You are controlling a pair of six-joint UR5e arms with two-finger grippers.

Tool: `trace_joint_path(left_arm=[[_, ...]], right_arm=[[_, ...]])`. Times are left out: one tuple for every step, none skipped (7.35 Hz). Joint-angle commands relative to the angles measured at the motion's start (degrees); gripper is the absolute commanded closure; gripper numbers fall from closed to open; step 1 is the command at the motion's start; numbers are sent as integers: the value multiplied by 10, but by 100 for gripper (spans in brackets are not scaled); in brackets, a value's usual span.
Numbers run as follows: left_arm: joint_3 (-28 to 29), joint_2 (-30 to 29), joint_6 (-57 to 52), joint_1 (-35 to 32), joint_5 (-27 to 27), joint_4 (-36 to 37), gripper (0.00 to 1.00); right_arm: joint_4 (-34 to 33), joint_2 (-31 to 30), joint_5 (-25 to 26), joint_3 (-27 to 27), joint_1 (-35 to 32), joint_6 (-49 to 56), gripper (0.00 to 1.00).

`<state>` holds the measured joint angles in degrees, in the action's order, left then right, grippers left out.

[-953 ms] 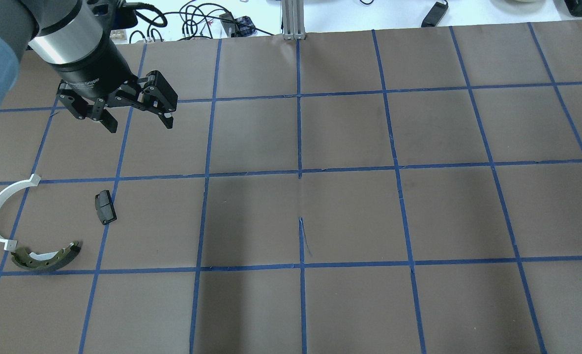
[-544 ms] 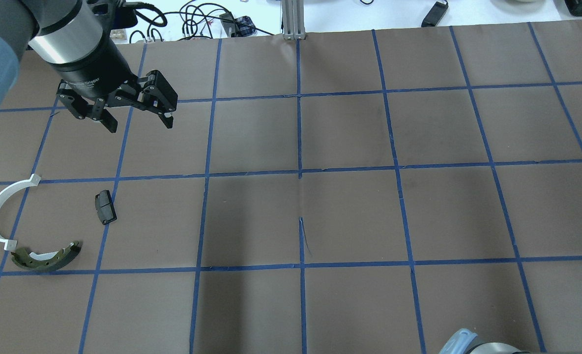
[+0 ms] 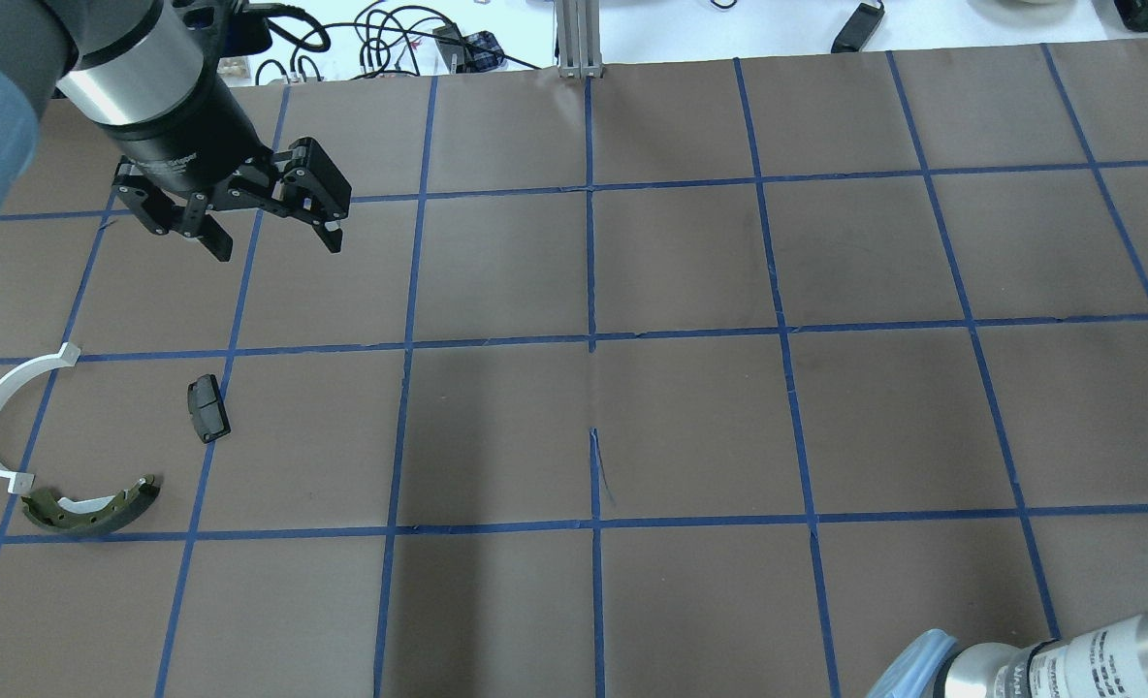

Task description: Place bearing gear from tray to pile

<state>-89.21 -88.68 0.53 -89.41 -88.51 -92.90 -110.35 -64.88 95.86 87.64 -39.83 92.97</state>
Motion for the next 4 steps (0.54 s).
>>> trace_joint_path(left_arm=[[0, 0, 0, -1, 0, 0, 0], [-1, 0, 0, 0, 0, 0, 0], [-1, 0, 0, 0, 0, 0, 0], [-1, 0, 0, 0, 0, 0, 0]], right_arm=[[-114, 41, -1, 52, 8, 20, 3], [-147, 45, -17, 78, 9, 23, 5], [-152, 46, -19, 90, 12, 29, 8], [-163, 51, -20, 96, 19, 39, 11]])
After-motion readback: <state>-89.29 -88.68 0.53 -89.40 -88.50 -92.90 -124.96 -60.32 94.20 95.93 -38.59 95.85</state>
